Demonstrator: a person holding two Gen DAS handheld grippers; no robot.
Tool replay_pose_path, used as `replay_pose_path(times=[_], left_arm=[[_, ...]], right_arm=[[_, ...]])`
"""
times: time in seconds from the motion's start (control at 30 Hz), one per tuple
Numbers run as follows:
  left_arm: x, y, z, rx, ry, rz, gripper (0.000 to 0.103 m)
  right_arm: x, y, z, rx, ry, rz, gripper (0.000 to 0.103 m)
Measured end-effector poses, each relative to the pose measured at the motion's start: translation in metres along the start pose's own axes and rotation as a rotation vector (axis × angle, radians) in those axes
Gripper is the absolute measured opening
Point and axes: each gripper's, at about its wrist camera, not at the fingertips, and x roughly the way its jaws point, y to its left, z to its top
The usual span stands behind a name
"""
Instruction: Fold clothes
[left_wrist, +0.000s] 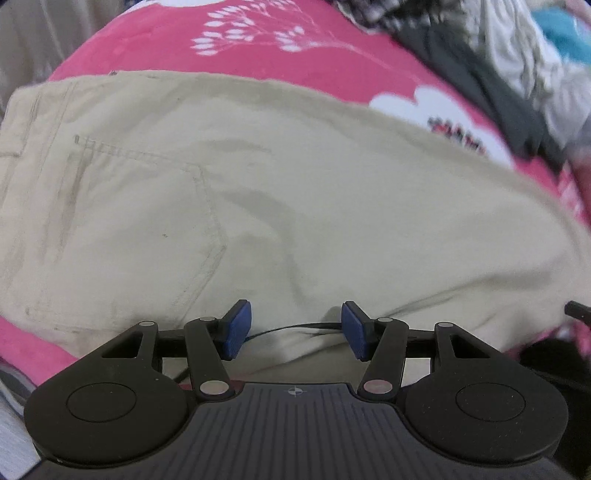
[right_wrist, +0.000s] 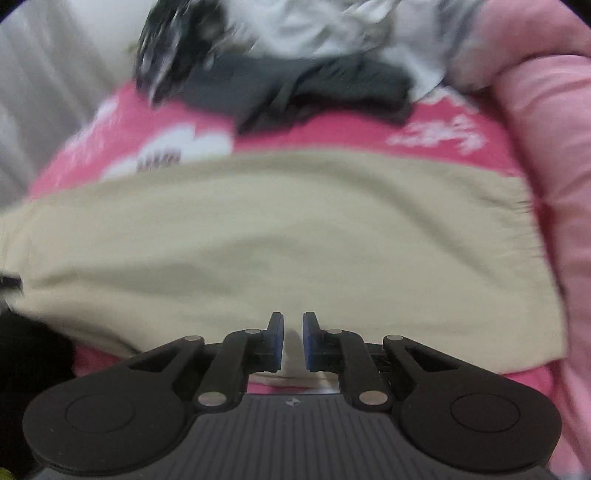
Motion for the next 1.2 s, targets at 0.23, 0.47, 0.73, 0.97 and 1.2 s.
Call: replay_pose_path(times=[0.23, 0.47, 0.73, 0.97, 1.2], left_arm=[[-0.008, 0.006, -0.006, 0.012, -0.036, 0.019, 0.055], [-0.004, 0.005, -0.002, 0.009, -0.042, 0.065, 0.055], [0.000, 0.010, -0.003, -0.051, -0.046, 0.060, 0.055], [0.007, 0.010, -0.004, -0.047, -0.037, 0.081, 0.055], [0.010, 0.009, -0.002, -0.038, -0.024, 0.094, 0.055]], right_arm=[[-0.001, -0.016, -0.043, 0.092, 0.092, -0.016, 0.008], [-0.015, -0.040, -0.032, 0.210, -0.041, -0.176, 0.015], [-0.046, -0.095, -0.071, 0.681, -0.190, -0.079, 0.039], [-0.022, -0.133, -0.108, 1.056, -0.349, 0.088, 0.047], [0.009, -0.168, -0.112, 1.220, -0.524, 0.155, 0.047]])
